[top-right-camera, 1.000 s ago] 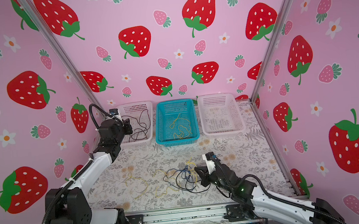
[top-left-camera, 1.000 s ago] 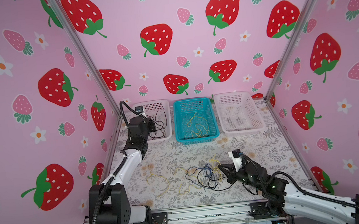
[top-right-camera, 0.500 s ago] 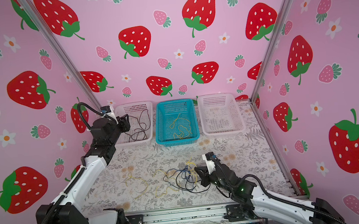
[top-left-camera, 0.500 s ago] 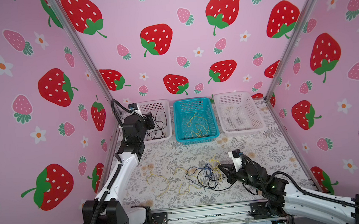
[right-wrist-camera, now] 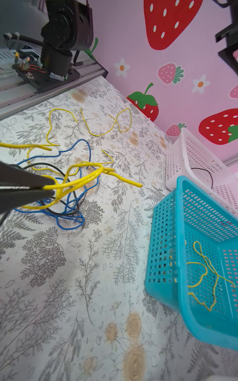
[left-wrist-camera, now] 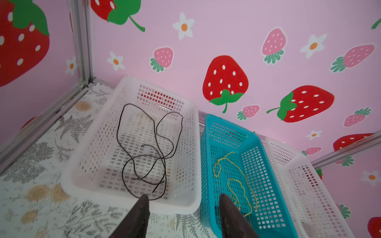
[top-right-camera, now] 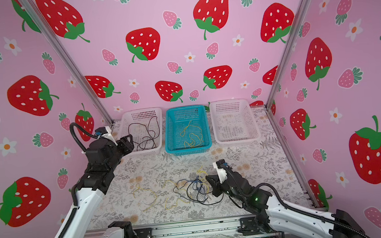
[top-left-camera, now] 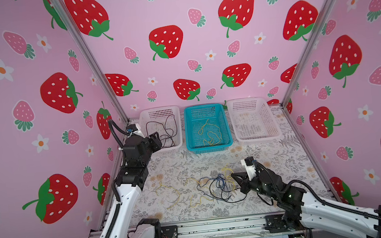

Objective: Untangle the cables
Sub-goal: 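Draw back the left gripper while the right carries yellow wire toward teal basket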

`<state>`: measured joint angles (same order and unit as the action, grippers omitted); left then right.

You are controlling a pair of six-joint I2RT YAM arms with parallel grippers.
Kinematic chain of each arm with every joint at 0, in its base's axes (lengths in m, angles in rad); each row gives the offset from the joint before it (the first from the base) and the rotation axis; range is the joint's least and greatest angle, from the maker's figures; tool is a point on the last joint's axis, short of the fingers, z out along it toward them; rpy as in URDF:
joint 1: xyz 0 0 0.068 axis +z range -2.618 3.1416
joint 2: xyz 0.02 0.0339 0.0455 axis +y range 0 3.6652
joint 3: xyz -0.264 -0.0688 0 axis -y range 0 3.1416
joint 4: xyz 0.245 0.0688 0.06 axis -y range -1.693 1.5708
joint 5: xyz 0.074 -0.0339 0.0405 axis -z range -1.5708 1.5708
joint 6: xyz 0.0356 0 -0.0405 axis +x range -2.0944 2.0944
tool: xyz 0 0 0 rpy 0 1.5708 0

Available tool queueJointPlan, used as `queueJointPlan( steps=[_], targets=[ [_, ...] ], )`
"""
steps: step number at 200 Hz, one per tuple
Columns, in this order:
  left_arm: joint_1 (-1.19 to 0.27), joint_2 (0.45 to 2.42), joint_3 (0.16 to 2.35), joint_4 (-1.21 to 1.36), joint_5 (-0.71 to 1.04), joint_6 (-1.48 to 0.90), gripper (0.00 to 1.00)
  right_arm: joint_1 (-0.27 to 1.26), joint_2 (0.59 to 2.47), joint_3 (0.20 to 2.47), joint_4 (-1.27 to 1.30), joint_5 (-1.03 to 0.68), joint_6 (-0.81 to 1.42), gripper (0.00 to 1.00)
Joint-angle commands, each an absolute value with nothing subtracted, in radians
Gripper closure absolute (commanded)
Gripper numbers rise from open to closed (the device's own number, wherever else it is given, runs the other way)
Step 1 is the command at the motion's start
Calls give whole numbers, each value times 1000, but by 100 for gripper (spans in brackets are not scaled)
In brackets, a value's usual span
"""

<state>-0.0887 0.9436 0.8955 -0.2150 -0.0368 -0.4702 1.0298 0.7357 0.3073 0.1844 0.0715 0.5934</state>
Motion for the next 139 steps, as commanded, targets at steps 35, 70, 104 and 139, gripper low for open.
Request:
queueJointPlan(
  steps=[35, 70, 104, 139],
  targets=[
    [-86, 771, 809, -486, -95, -537, 43, 983, 884, 508, 125, 88, 480, 100],
    [-86, 645, 744, -535, -158, -547, 40, 937, 1041, 668, 95, 58, 437, 100],
    [-87, 558, 664, -525, -197, -568, 38, 870, 1193, 840, 56, 13, 414, 100],
    [-89, 581, 676, -522, -201, -577, 38, 790, 1382, 1028, 2, -47, 390, 100]
  ],
)
